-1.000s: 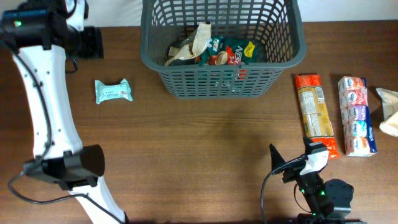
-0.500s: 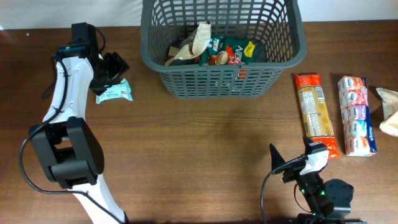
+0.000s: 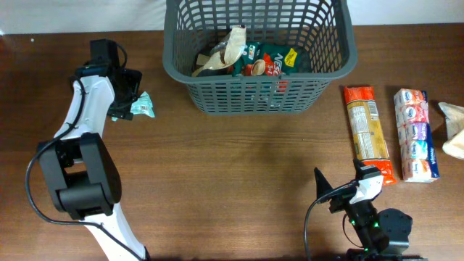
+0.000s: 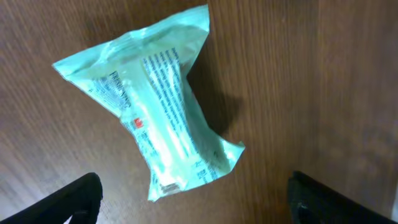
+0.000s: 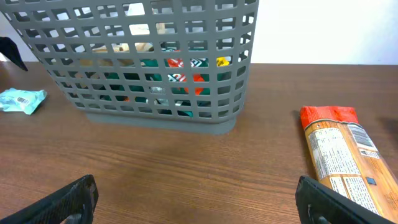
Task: Pack container
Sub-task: 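Move the left gripper to the mint-green packet and grasp it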
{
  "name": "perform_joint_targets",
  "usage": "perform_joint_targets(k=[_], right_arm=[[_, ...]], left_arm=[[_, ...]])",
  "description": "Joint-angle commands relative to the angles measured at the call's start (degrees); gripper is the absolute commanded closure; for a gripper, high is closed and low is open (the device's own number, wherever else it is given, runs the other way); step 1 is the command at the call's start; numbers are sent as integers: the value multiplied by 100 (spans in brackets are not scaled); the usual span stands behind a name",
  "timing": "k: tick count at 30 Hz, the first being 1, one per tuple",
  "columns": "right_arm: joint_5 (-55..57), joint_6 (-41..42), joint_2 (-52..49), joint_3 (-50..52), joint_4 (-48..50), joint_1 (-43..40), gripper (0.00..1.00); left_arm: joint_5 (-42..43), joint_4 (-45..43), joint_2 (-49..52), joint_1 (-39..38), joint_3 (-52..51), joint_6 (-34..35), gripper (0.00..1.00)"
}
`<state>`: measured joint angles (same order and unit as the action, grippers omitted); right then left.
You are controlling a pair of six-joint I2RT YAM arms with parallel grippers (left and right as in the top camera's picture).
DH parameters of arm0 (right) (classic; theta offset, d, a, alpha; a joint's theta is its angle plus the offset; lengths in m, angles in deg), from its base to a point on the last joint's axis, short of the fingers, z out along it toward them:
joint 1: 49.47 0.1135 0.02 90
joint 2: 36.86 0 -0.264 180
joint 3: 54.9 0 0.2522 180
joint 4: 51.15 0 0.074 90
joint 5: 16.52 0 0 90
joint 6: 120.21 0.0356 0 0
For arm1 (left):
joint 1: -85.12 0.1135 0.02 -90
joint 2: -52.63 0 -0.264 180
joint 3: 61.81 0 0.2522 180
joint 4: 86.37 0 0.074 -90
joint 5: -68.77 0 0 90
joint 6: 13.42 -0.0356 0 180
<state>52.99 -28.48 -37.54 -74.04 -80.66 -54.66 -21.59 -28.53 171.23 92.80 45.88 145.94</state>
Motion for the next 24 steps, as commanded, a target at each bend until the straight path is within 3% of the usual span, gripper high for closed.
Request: perform_joint_targets(k=[1, 18, 24], right_arm=[[-28, 68, 44, 35, -9, 42, 1], [-28, 68, 44, 35, -9, 42, 1], [-28, 68, 44, 35, -9, 42, 1]], left_arm=[[-262, -114, 26, 37, -149, 203, 11], [-205, -278, 658, 55, -149, 203, 11], [-225, -251, 734, 52, -160, 203, 23]])
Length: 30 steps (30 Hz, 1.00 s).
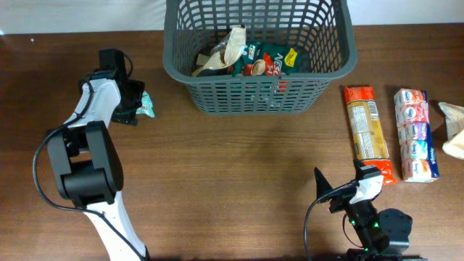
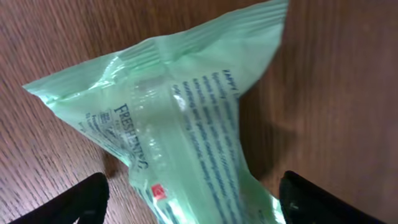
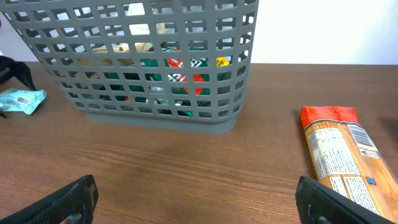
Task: Pack container
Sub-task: 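Move the left gripper to the mint-green packet and grasp it, then lift the mint-green packet and lower it into the basket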
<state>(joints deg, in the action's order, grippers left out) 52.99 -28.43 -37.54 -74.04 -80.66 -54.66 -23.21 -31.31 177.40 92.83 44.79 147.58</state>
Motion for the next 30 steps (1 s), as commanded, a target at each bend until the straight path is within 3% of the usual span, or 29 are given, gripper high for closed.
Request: perform_joint_targets(k=[1, 8, 11, 14, 16, 17, 22, 30], right_arm=[[-28, 63, 44, 35, -9, 42, 1], [-28, 63, 44, 35, -9, 42, 1], [-28, 63, 44, 35, -9, 42, 1], [-31, 63, 44, 35, -9, 42, 1], [-28, 63, 44, 35, -9, 42, 1], [-31, 63, 44, 35, -9, 42, 1], [-28, 63, 44, 35, -9, 42, 1], [-31, 63, 44, 35, -9, 42, 1]], left_arm=[[-63, 28, 118, 52, -50, 39, 24], [-63, 140, 118, 52, -66, 39, 34], [-63, 164, 118, 59, -66, 35, 50], [-61, 181, 118, 61, -66, 31, 72], [-33, 181, 118, 61, -66, -76, 93], [-20, 181, 118, 61, -66, -210, 97], [369, 179, 111, 90, -63, -1032, 98], [3112, 334, 101, 487, 584, -2612, 98]])
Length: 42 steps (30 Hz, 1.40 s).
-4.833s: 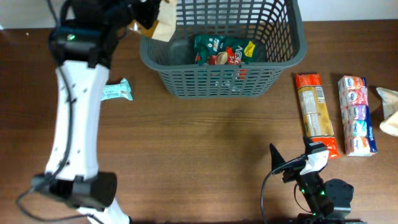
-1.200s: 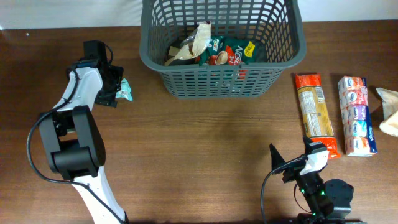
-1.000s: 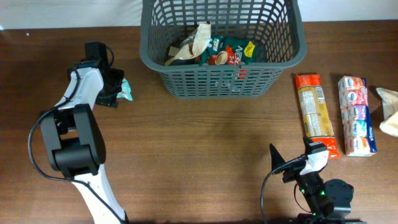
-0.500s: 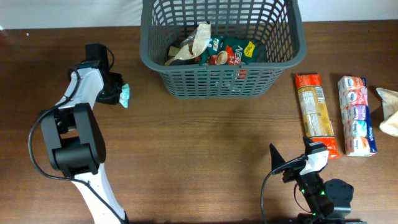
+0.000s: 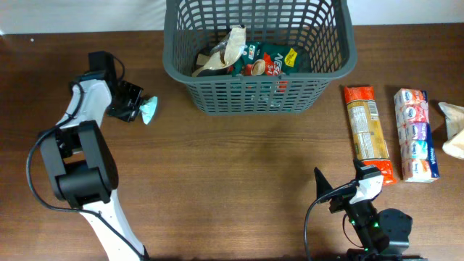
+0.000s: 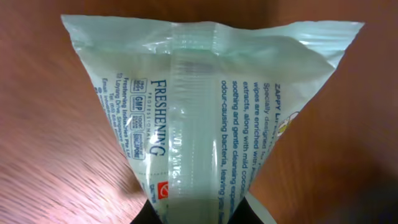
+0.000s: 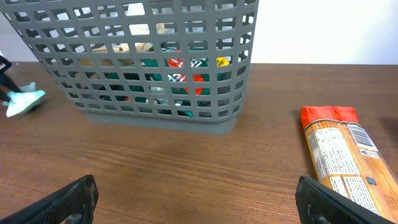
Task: Pack container
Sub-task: 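Lift the mint-green packet and lower it into the basket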
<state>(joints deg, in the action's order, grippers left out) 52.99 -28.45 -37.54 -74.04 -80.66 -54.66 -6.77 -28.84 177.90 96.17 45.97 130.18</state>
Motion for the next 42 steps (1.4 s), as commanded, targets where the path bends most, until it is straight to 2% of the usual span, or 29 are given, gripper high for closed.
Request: perform_joint_targets(k=[1, 3, 4, 7, 12, 14, 17, 20, 21, 26, 28, 30, 37, 42], right_arm=[[-28, 66, 42, 35, -9, 42, 1], [-28, 66, 44, 35, -9, 42, 1], [-28, 66, 44, 35, -9, 42, 1], [-28, 66, 44, 35, -9, 42, 1], [-28, 66, 44, 35, -9, 42, 1], [-28, 66, 44, 35, -9, 42, 1], [-28, 66, 44, 35, -9, 42, 1], [-28, 66, 44, 35, -9, 42, 1], [-28, 66, 44, 35, -9, 42, 1], [-28, 66, 44, 35, -9, 42, 1], [-28, 66, 44, 35, -9, 42, 1], [-28, 66, 44, 35, -9, 42, 1], [-31, 66, 44, 35, -9, 42, 1], [-28, 66, 44, 35, -9, 42, 1]], left_arm=[[1668, 166, 50, 181, 619, -1071, 98], [1899, 514, 50, 219, 1113, -1742, 98], [1869, 909, 50, 225, 1593, -2343, 98], [1484, 2037, 50, 225, 3051, -3432, 98], [595, 3322, 50, 221, 4979, -4192, 98], [216, 3805, 50, 208, 6067, -4496, 98], [179, 4006, 50, 107, 7154, -5106, 98], [260, 3989, 50, -496, 8194, -7165, 98], [243, 3985, 50, -706, 8323, -7565, 98], [221, 3762, 50, -1624, 8395, -8472, 98], [216, 3377, 50, -2284, 8314, -9617, 98], [219, 2942, 52, -2677, 8174, -10227, 98], [225, 1622, 90, -3171, 7114, -10710, 98], [658, 483, 155, -3449, 5619, -10710, 98]])
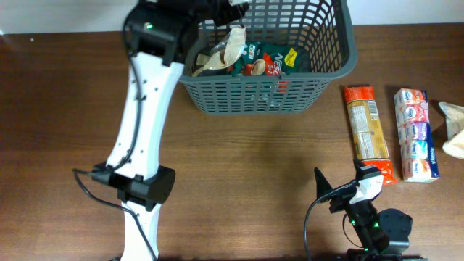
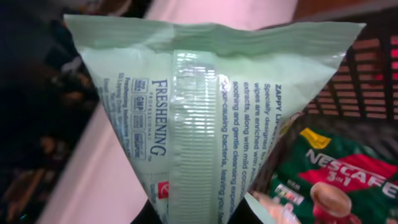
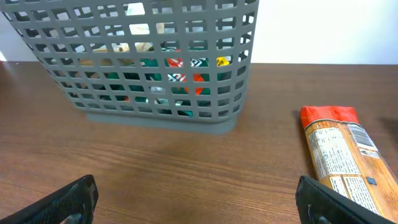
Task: Pack container
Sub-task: 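Lift the mint-green packet and lower it into the basket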
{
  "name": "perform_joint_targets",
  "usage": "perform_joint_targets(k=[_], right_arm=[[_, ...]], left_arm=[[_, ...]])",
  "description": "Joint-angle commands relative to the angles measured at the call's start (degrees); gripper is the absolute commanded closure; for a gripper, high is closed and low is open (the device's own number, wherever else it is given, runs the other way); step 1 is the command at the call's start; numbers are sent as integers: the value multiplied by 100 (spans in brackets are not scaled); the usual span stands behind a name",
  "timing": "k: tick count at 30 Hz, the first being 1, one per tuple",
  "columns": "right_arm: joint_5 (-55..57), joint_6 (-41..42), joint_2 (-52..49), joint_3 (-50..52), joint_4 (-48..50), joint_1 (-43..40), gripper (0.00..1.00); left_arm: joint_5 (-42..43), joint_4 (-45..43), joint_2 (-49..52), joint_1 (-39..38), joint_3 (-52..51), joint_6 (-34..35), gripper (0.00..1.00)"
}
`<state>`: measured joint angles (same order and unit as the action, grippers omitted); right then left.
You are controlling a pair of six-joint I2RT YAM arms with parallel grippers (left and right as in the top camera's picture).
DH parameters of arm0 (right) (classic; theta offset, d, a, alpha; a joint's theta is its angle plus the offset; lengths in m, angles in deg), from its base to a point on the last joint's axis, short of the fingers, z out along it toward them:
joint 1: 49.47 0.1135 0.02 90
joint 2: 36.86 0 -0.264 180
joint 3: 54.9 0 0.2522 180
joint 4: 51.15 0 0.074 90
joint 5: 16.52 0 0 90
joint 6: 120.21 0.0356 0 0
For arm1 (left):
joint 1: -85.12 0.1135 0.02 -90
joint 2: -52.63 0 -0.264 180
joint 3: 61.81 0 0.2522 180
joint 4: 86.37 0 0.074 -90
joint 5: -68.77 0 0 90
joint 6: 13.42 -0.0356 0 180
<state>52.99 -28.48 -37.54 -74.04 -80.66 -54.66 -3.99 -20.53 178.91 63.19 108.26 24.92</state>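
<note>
A pale green wipes packet fills the left wrist view, pinched at its lower end by my left gripper, which is shut on it. In the overhead view the left gripper is up over the back left rim of the grey basket. Below the packet lies a green Nescafe sachet inside the basket, next to a beige packet. My right gripper rests open low over the table's front, with nothing between its fingers.
An orange-ended long packet lies right of the basket, seen too in the right wrist view. Beside it is a pink and blue roll pack, and a beige bag at the right edge.
My left gripper, which held the wipes packet just above the table left of the basket, is now up over the basket's back left rim with the packet. The right arm has not moved.
The wipes packet lay on the table left of the basket with my left gripper open above it. Then the open fingers were down around it, then shut on it. Now it hangs over the basket. My right gripper stayed open at the front.
</note>
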Motion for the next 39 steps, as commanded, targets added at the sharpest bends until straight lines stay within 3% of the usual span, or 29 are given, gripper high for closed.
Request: perform_joint_targets(k=[1, 10, 16, 21, 33, 37, 39], right_arm=[[-28, 68, 44, 35, -9, 42, 1], [-28, 68, 44, 35, -9, 42, 1], [-28, 68, 44, 35, -9, 42, 1], [-28, 68, 44, 35, -9, 42, 1], [-28, 68, 44, 35, -9, 42, 1], [-28, 68, 44, 35, -9, 42, 1], [-28, 68, 44, 35, -9, 42, 1]], left_arm=[[424, -505, 70, -190, -807, -184, 98], [442, -1401, 678, -420, -1357, -175, 98], [442, -1460, 1174, -494, -1357, -173, 98], [442, -1650, 1491, -507, -1357, 214, 98], [435, -1869, 1794, -507, -1357, 365, 98], [435, -1862, 1810, -507, -1357, 710, 98], [439, -1884, 1805, -507, -1353, 859, 83]])
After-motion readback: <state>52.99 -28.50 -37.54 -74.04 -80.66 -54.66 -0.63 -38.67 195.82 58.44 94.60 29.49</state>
